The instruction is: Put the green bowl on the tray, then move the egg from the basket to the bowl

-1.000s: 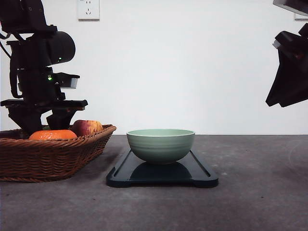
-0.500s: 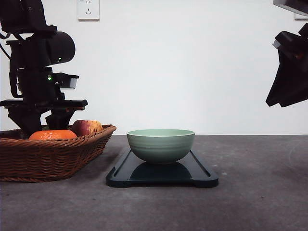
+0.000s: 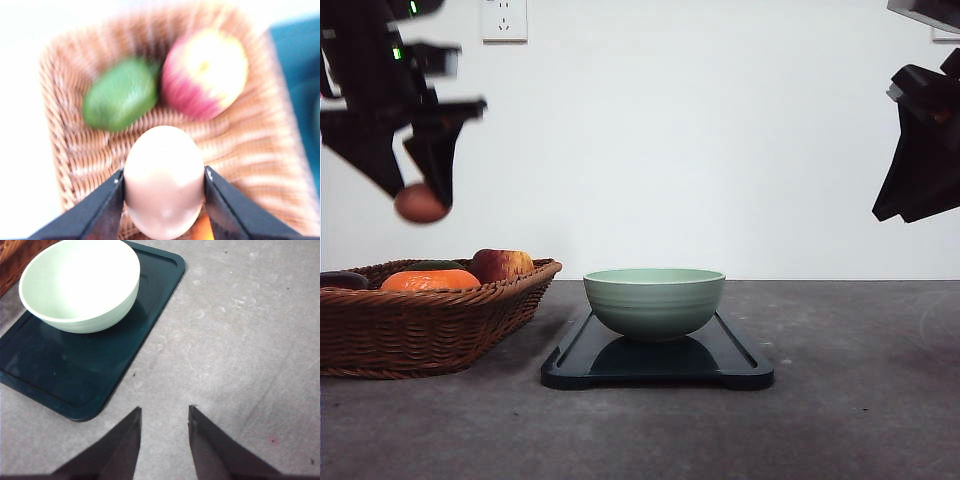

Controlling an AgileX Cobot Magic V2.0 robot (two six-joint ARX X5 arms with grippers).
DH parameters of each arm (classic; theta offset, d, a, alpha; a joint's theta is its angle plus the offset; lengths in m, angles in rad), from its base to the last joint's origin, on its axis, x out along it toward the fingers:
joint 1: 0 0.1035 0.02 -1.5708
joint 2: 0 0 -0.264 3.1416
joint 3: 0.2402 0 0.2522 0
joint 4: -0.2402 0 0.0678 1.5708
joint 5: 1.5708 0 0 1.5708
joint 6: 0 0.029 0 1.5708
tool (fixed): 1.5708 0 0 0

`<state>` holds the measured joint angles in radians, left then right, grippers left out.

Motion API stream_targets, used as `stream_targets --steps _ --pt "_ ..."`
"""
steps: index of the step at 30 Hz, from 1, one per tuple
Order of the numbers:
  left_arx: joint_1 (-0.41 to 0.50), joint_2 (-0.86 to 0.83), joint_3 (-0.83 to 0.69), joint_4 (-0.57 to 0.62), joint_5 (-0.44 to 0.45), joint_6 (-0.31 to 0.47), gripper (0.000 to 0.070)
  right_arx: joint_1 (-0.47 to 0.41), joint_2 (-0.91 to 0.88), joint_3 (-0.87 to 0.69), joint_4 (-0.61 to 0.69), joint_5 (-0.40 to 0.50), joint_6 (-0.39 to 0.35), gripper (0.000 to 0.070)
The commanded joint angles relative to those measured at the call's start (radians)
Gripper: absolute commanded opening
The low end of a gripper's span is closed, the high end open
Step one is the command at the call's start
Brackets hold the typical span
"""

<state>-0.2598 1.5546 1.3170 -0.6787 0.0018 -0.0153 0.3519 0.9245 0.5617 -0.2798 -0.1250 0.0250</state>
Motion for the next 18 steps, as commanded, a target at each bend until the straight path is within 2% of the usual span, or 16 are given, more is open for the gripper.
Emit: stream_targets --steps 1,4,7,10,15,18 --pt "-0.015 -0.014 0.019 0.024 0.062 -0.005 0.0232 0.003 0.008 -0.003 0.010 0.008 -0.007 0.0182" --pt "-0.034 -0.043 0.019 0.076 0.172 -0.044 0.0230 0.003 0.008 -0.003 0.010 0.020 -0.007 0.0182" --pt "-0.063 -0.044 0.019 0.136 0.245 -0.100 0.0229 0.003 0.008 -0.003 0.010 0.021 -0.007 0.0182" --pt "-0.108 -0.030 0.019 0.198 0.258 -0.134 0.0229 0.003 0.008 -0.003 0.010 0.021 -0.007 0.0182" --pt "-0.202 0.020 0.019 0.283 0.257 -0.136 0.0229 0.003 0.008 -0.003 0.010 0.021 -0.007 0.0182" --pt "-0.258 0.063 0.019 0.323 0.225 -0.135 0.0229 0.003 0.008 -0.003 0.010 0.021 -0.007 0.0182"
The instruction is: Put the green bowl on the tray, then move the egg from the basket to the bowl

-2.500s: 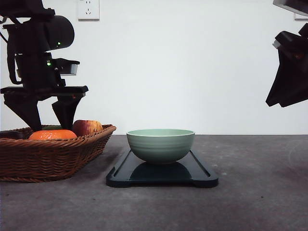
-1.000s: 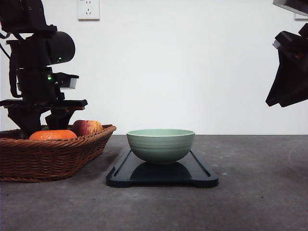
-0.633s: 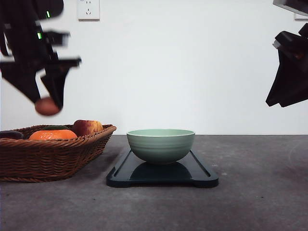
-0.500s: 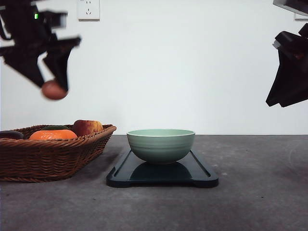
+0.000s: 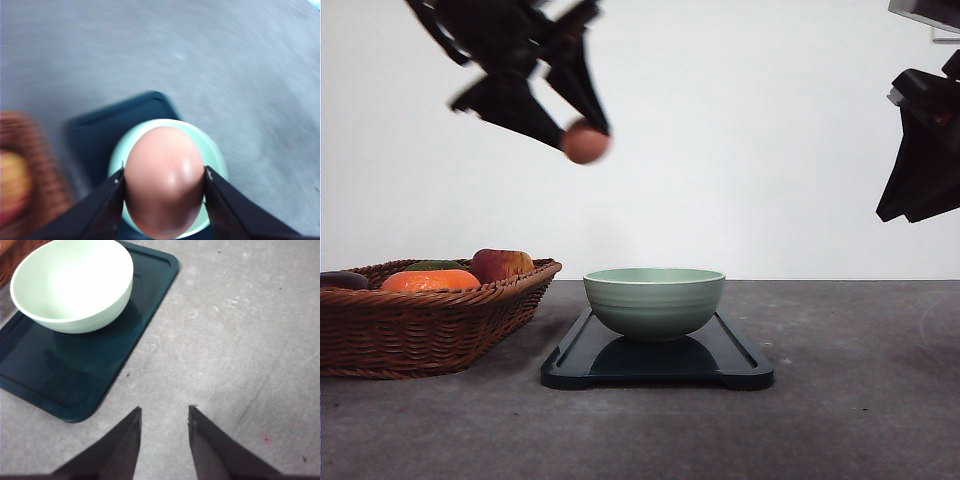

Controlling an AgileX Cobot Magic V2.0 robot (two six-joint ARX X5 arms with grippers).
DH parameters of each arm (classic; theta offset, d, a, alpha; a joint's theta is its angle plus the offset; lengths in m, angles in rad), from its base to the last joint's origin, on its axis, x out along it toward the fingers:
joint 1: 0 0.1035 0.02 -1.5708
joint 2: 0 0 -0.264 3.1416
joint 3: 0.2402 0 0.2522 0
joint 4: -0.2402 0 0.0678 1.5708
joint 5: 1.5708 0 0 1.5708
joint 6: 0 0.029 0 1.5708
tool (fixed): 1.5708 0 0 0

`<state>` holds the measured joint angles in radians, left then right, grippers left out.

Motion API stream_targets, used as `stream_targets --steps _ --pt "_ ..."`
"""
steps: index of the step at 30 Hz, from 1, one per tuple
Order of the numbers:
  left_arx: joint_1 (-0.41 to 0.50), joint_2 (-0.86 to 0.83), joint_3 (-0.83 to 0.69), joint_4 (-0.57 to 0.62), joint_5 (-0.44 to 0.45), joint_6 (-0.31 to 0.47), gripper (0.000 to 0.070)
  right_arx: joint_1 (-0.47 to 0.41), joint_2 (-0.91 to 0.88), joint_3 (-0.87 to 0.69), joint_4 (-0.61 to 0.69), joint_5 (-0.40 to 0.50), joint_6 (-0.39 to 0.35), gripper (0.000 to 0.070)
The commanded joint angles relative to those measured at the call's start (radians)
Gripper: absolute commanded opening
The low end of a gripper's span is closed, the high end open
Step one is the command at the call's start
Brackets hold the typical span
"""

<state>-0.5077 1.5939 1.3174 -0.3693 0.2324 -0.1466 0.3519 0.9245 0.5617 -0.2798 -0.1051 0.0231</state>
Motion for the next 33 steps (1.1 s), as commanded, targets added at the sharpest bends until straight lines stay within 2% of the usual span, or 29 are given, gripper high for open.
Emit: stream_targets --steps 1,5,9,15,24,28,33 --pt "-0.031 0.041 0.019 0.028 -0.034 -0.004 0.0229 0.003 0.008 -0.003 0.009 0.002 -0.005 0.0182" --pt "-0.094 0.116 0.019 0.083 -0.139 0.001 0.0229 0.003 0.008 -0.003 0.005 0.002 -0.005 0.0182" --pt "-0.130 0.187 0.019 0.125 -0.190 0.000 0.0229 0.003 0.008 -0.003 0.001 0.002 -0.005 0.0182" --pt "-0.150 0.281 0.019 0.174 -0.192 -0.005 0.0242 0.003 0.008 -0.003 0.000 0.002 -0.005 0.0182" --pt "-0.151 0.367 0.019 0.183 -0.192 -0.005 0.0245 0.003 0.008 -0.003 -0.002 0.002 -0.005 0.0182" --pt "-0.152 0.372 0.019 0.184 -0.192 -0.005 0.0308 0.003 0.008 -0.003 -0.002 0.003 -0.006 0.0182" --pt "-0.153 0.372 0.019 0.183 -0.192 -0.005 0.0317 0.003 0.008 -0.003 -0.001 0.003 -0.006 0.0182"
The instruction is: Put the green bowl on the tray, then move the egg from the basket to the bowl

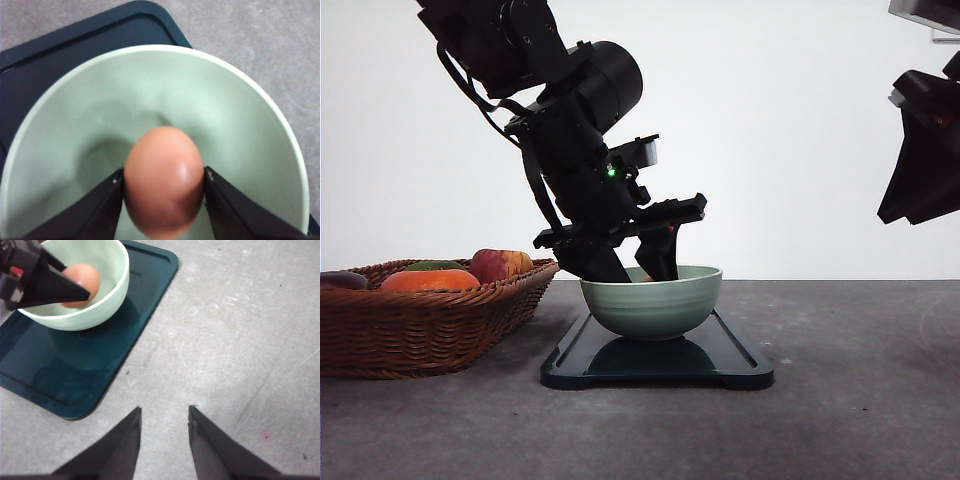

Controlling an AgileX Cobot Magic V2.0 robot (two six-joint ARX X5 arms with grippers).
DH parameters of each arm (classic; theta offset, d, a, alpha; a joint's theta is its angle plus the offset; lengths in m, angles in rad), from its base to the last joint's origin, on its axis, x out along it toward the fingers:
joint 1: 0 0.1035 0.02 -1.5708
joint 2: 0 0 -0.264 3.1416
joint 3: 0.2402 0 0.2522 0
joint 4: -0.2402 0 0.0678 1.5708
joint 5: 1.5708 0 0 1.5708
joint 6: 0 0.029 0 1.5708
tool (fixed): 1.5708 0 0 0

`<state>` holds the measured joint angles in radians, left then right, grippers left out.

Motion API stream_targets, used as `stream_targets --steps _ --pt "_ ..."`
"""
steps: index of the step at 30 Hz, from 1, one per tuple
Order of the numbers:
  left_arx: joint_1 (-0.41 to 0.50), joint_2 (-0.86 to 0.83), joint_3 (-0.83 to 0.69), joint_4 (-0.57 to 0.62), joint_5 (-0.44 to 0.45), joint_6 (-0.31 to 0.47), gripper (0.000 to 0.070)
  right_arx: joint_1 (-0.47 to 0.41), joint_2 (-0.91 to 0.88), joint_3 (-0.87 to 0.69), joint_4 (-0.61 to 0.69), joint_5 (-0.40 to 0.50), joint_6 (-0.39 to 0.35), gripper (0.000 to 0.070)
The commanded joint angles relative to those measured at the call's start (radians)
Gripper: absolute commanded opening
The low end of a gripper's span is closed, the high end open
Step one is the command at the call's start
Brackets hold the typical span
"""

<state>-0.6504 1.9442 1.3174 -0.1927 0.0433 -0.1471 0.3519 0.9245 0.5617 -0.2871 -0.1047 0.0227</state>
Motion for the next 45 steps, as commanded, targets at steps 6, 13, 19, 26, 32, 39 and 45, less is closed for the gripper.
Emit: stream_targets --steps 6,13,19,26,32,39,45 --pt "-0.013 0.022 0.019 0.005 0.004 -0.005 0.0336 0.003 0.008 -0.003 0.007 0.002 -0.005 0.0182" --pt "-0.005 0.011 0.105 -0.145 0.013 -0.029 0.0405 0.003 0.008 -0.003 0.008 0.002 -0.005 0.0182" --pt "0.016 -0.032 0.253 -0.347 0.013 -0.020 0.0403 0.003 0.008 -0.003 0.010 0.002 -0.007 0.0182" --pt "0.063 -0.167 0.256 -0.454 0.013 0.073 0.0395 0.003 0.008 -0.003 0.010 0.002 -0.008 0.0182" --pt "0.121 -0.299 0.165 -0.499 0.013 0.100 0.0394 0.003 0.008 -0.003 0.010 0.002 -0.008 0.0182" --pt "0.186 -0.537 -0.124 -0.417 0.013 0.102 0.0391 0.003 0.008 -0.003 0.010 0.002 -0.009 0.0182" --pt "0.246 -0.782 -0.399 -0.312 0.013 0.102 0.0390 0.003 0.008 -0.003 0.010 0.002 -0.009 0.0182"
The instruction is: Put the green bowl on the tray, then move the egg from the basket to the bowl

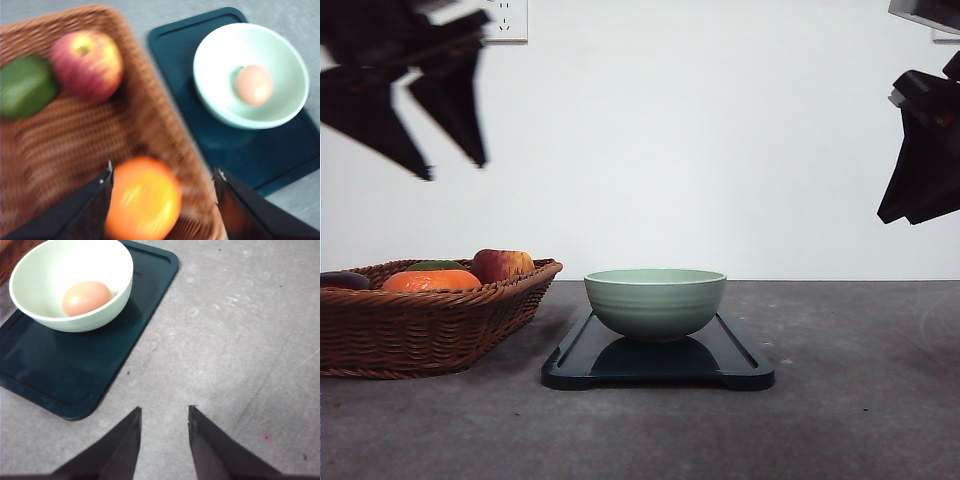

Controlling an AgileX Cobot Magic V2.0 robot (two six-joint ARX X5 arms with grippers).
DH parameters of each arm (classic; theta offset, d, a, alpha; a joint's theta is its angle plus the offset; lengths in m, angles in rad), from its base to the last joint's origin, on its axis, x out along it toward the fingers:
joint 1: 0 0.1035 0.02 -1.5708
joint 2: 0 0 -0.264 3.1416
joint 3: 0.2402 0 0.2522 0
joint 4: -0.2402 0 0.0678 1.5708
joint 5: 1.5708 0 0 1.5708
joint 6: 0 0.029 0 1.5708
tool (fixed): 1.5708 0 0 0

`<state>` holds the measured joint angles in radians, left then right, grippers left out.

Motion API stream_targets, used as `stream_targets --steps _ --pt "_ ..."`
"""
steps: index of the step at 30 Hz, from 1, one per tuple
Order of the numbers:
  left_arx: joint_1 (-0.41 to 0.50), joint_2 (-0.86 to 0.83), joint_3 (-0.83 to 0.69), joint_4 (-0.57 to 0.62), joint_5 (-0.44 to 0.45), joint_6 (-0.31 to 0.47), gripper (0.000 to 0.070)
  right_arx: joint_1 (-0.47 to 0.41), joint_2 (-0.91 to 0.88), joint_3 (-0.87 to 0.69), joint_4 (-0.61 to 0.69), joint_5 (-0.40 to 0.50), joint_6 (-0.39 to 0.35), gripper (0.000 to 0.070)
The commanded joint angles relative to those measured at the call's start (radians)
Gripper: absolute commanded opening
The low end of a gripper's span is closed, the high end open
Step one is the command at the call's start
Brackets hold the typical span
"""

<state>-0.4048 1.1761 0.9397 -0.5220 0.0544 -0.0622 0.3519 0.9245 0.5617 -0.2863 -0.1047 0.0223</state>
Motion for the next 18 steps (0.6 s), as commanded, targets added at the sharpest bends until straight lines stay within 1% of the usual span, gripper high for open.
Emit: stream_targets --steps 1,5,9,14,18 --pt "0.010 -0.053 -0.057 0.030 0.002 0.019 0.0390 0.003 0.008 -0.003 0.009 0.002 -0.008 0.0182" --pt "0.047 -0.202 -0.173 0.050 0.002 0.025 0.0390 0.003 0.008 -0.003 0.008 0.001 -0.008 0.0182" --pt "0.086 -0.314 -0.231 0.046 0.002 0.021 0.0391 0.003 0.008 -0.003 0.008 0.001 -0.008 0.0182" --pt "0.117 -0.388 -0.295 0.039 0.010 0.018 0.0391 0.003 0.008 -0.003 0.009 0.001 -0.008 0.0182" --pt "0.120 -0.400 -0.320 0.048 0.013 -0.022 0.0390 0.003 0.008 -0.003 0.009 0.002 -0.009 0.0183"
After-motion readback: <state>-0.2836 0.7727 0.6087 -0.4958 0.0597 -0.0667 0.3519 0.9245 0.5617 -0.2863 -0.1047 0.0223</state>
